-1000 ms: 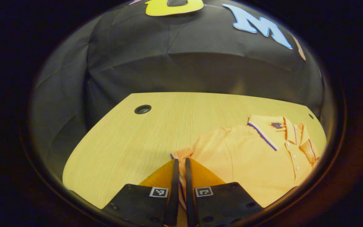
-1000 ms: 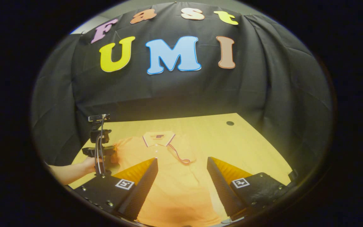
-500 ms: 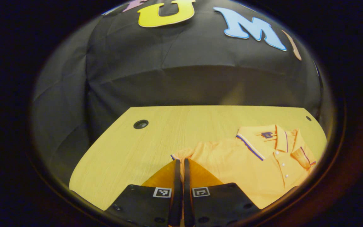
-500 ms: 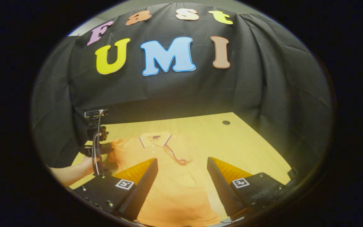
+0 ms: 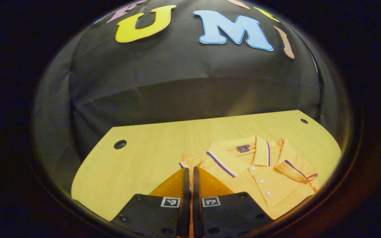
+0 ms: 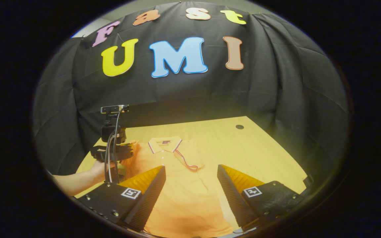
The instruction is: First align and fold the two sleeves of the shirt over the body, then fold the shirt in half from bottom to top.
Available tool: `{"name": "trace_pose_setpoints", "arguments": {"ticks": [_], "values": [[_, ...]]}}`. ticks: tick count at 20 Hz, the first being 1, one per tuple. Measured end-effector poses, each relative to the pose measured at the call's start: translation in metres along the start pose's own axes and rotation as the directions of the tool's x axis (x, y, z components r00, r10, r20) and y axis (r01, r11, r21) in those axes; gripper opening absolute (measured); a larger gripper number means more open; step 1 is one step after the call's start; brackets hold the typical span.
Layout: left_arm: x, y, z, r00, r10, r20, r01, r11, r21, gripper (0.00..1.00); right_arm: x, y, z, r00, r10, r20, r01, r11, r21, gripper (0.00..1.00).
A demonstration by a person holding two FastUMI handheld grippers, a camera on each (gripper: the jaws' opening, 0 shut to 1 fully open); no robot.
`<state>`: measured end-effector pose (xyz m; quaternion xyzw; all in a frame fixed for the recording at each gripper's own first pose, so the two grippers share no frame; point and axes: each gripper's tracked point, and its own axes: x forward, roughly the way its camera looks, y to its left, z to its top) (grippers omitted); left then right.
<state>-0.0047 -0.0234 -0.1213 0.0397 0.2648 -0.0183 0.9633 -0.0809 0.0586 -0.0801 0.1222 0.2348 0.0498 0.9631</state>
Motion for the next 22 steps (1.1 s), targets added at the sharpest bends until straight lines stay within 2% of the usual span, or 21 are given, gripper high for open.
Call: {"name": "trace_pose_setpoints", "arguments": {"ticks": [8,11,13,14,15,16,17,22], "values": [[0.005,-0.026,-0.02,0.996,-0.047,-0.073,0.047,0.999,-0.004,0.11,0.001,-0.008,-0.012,0.999,-0.025,-0.023,0.026,0.999,0.037,0.97],[0.004,-0.031,-0.025,0.994,-0.055,-0.097,0.055,0.998,-0.007,0.19,0.002,-0.007,-0.015,0.999,-0.028,-0.025,0.029,0.998,0.053,0.97],[0.006,-0.035,-0.028,0.992,-0.067,-0.105,0.066,0.998,-0.012,0.19,0.003,-0.008,-0.017,0.999,-0.036,-0.026,0.038,0.997,0.061,0.97],[0.005,-0.037,-0.028,0.992,-0.076,-0.106,0.075,0.997,-0.012,0.3,0.003,-0.008,-0.018,0.999,-0.041,-0.027,0.042,0.997,0.063,0.97],[0.005,-0.038,-0.028,0.991,-0.079,-0.107,0.078,0.997,-0.01,0.32,0.003,-0.009,-0.021,0.999,-0.046,-0.029,0.047,0.997,0.064,0.94],[0.005,-0.041,-0.027,0.99,-0.091,-0.108,0.091,0.996,-0.007,0.32,0.004,-0.01,-0.023,0.998,-0.052,-0.032,0.054,0.996,0.065,0.99],[0.005,-0.042,-0.026,0.99,-0.095,-0.105,0.095,0.995,-0.002,0.32,0.005,-0.011,-0.024,0.998,-0.057,-0.036,0.06,0.996,0.068,0.99],[-0.008,-0.053,-0.02,0.984,-0.148,-0.095,0.146,0.989,-0.029,0.68,0.014,-0.017,-0.028,0.997,-0.072,-0.041,0.076,0.993,0.093,0.97]]}}
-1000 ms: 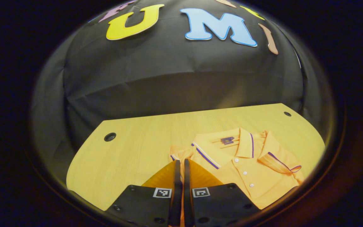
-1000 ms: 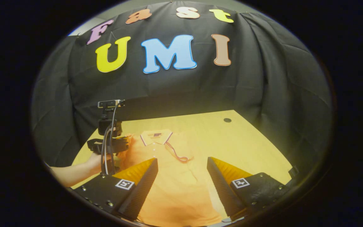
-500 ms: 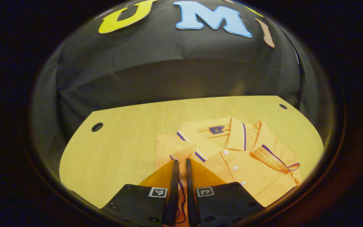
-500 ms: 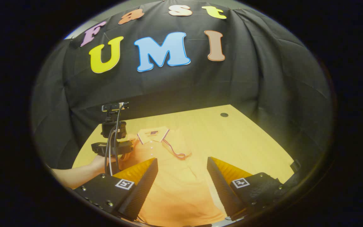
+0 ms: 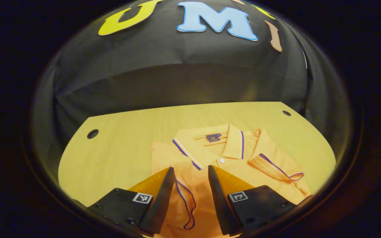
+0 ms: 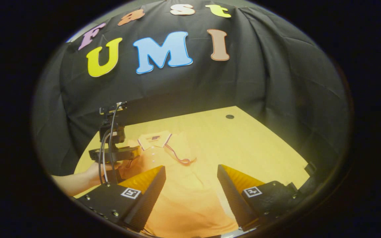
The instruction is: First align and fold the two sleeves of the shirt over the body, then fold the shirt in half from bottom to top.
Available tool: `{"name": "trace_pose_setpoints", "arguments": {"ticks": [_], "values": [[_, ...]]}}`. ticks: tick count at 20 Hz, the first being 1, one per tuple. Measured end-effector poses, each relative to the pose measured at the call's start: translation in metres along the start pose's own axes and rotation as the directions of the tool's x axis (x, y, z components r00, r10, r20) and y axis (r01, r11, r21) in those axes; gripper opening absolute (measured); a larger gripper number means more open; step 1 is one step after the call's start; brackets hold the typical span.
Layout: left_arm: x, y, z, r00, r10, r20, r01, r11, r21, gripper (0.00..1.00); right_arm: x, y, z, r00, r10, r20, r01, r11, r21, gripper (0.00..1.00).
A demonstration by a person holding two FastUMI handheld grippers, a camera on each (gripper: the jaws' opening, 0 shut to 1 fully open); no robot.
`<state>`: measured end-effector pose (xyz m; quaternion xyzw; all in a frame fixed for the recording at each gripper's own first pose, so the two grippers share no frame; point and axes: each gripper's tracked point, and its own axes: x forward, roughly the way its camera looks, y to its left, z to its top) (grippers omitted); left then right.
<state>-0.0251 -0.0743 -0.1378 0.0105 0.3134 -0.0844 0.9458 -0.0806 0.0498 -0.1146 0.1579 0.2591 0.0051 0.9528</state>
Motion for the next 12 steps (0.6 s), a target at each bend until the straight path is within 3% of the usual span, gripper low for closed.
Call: {"name": "trace_pose_setpoints", "arguments": {"ticks": [2,5,12], "values": [[-0.012,-0.005,0.0,1.0,-0.027,0.005,0.027,1.0,-0.016,0.82,0.002,-0.001,0.0,1.0,0.011,0.0,-0.011,1.0,0.0,0.97],[-0.032,-0.003,-0.003,1.0,-0.021,0.016,0.022,0.999,-0.027,0.94,0.003,-0.006,-0.003,0.999,0.032,0.004,-0.032,0.999,-0.028,0.97],[-0.101,0.002,-0.031,0.999,0.01,0.037,-0.009,1.0,-0.026,0.94,-0.013,-0.026,-0.043,0.996,0.081,-0.042,-0.085,0.992,-0.093,0.97]]}}
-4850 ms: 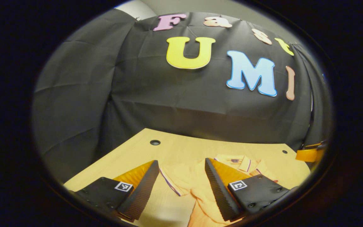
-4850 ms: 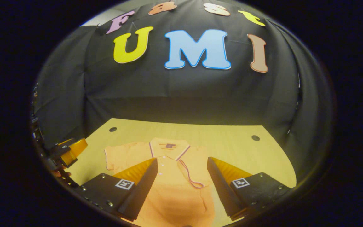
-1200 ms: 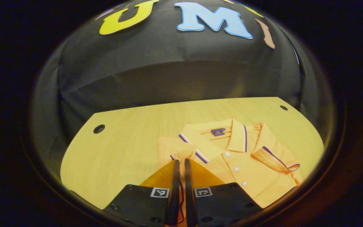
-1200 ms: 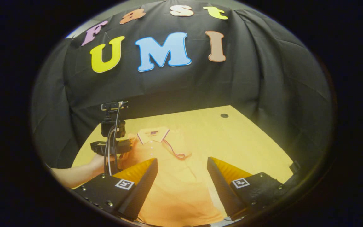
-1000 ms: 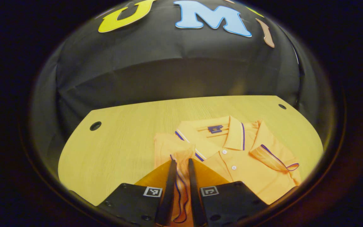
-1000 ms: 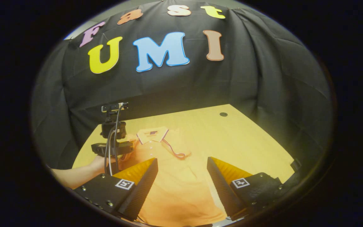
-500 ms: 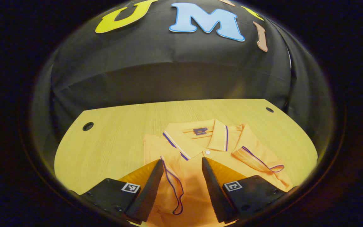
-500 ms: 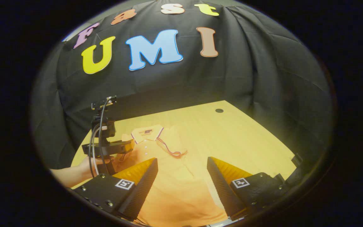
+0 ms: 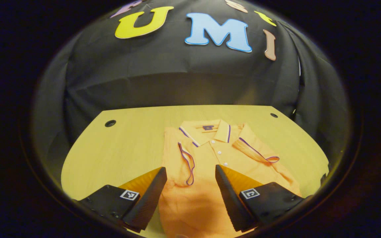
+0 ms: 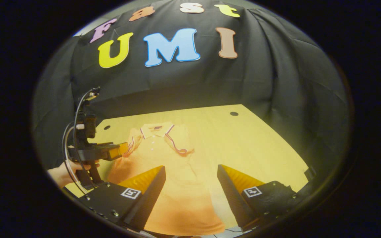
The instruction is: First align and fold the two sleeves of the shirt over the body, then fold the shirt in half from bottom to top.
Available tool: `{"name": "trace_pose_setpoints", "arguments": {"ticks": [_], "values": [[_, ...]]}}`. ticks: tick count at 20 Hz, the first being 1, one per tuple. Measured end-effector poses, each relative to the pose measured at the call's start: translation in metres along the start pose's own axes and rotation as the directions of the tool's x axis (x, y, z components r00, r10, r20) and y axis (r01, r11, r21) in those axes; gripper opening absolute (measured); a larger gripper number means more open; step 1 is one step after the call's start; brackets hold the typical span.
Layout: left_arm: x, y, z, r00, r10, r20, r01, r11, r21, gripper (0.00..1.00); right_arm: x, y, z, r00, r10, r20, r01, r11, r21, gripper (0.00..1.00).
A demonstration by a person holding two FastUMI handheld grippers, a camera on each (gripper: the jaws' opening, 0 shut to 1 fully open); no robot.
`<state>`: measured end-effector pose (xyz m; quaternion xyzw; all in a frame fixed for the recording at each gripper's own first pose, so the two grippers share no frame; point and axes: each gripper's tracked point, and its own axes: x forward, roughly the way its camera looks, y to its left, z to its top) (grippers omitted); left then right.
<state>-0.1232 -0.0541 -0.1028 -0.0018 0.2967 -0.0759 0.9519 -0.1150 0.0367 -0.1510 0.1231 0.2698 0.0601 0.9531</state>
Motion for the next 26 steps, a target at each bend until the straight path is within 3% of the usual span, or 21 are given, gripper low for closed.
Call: {"name": "trace_pose_setpoints", "arguments": {"ticks": [4,11,26], "values": [[-0.051,0.0,-0.036,1.0,0.01,-0.013,-0.01,1.0,0.028,0.94,-0.016,-0.008,-0.03,0.999,0.03,-0.038,-0.031,0.999,-0.012,0.97],[-0.128,-0.002,-0.095,0.999,0.024,-0.032,-0.024,1.0,-0.013,0.95,-0.042,-0.017,-0.083,0.992,0.06,-0.109,-0.065,0.997,-0.045,0.97],[-0.223,-0.005,-0.2,0.994,-0.015,-0.107,0.018,1.0,0.025,0.95,-0.039,-0.042,-0.165,0.964,0.053,-0.259,-0.069,0.996,-0.052,0.97]]}}
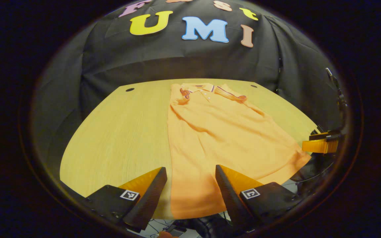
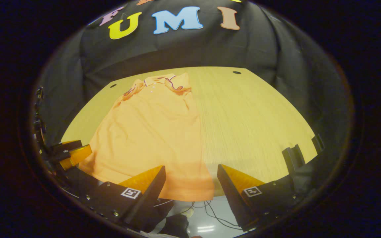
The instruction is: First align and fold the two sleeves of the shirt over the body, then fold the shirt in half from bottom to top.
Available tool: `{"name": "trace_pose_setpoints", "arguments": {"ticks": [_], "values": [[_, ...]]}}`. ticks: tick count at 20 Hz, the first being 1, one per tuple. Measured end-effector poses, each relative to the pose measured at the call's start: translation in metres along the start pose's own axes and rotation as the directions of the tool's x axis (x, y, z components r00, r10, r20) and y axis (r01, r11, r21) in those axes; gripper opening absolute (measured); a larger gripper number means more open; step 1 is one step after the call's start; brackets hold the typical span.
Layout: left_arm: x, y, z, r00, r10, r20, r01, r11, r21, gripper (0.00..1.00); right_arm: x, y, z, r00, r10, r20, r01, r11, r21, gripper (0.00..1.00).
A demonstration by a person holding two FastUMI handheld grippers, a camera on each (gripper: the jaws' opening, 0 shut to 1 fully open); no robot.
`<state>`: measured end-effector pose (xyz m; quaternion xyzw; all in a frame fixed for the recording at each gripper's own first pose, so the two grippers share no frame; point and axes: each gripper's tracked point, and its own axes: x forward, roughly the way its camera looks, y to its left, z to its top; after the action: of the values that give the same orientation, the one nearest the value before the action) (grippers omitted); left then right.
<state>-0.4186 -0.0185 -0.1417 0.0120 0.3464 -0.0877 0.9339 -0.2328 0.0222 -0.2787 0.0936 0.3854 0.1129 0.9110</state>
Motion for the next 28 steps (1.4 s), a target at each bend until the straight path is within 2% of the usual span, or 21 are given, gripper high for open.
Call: {"name": "trace_pose_setpoints", "arguments": {"ticks": [3,9,13,17,19,21,23,24,26,27,28], "values": [[-0.009,-0.006,-0.016,1.0,-0.014,-0.016,0.013,1.0,-0.026,0.96,0.004,0.002,-0.01,1.0,-0.002,-0.022,0.001,1.0,-0.015,0.97],[-0.02,-0.011,-0.039,0.999,-0.031,-0.029,0.031,0.999,-0.019,0.96,0.009,0.003,-0.031,0.998,-0.019,-0.053,0.017,0.999,-0.049,0.97],[-0.016,-0.011,-0.042,1.0,-0.019,-0.022,0.019,1.0,-0.013,0.95,0.015,0.008,-0.037,0.998,-0.018,-0.066,0.015,0.999,-0.039,0.97],[-0.013,-0.015,-0.046,1.0,-0.003,-0.024,0.003,1.0,0.025,0.96,0.018,0.013,-0.044,0.996,-0.024,-0.08,0.018,0.997,-0.075,0.98],[-0.013,-0.012,-0.046,1.0,0.013,-0.024,-0.012,0.999,0.05,0.94,0.02,0.014,-0.044,0.997,-0.021,-0.076,0.015,0.997,-0.072,0.93],[-0.01,-0.017,-0.047,0.999,0.017,-0.027,-0.016,0.998,0.063,0.8,0.022,0.015,-0.042,0.997,-0.019,-0.071,0.014,0.997,-0.072,0.81],[-0.009,-0.025,-0.047,1.0,0.002,-0.024,0.0,0.996,0.091,0.76,0.024,0.018,-0.04,0.998,-0.018,-0.067,0.014,0.998,-0.062,0.6],[-0.008,-0.028,-0.046,1.0,0.003,-0.02,-0.001,0.995,0.098,0.58,0.024,0.019,-0.041,0.997,-0.016,-0.07,0.011,0.998,-0.068,0.47],[-0.004,-0.037,-0.046,1.0,-0.017,-0.009,0.018,0.991,0.13,0.49,0.027,0.021,-0.04,0.998,-0.012,-0.065,0.008,0.998,-0.06,0.45],[-0.003,-0.036,-0.046,1.0,0.01,-0.003,-0.009,0.993,0.122,0.48,0.026,0.024,-0.043,0.998,-0.001,-0.068,-0.002,0.999,-0.043,0.16],[-0.004,-0.037,-0.047,1.0,0.015,-0.002,-0.015,0.99,0.14,0.14,0.024,0.024,-0.039,0.998,-0.001,-0.066,-0.002,0.999,-0.05,0.16]]}}
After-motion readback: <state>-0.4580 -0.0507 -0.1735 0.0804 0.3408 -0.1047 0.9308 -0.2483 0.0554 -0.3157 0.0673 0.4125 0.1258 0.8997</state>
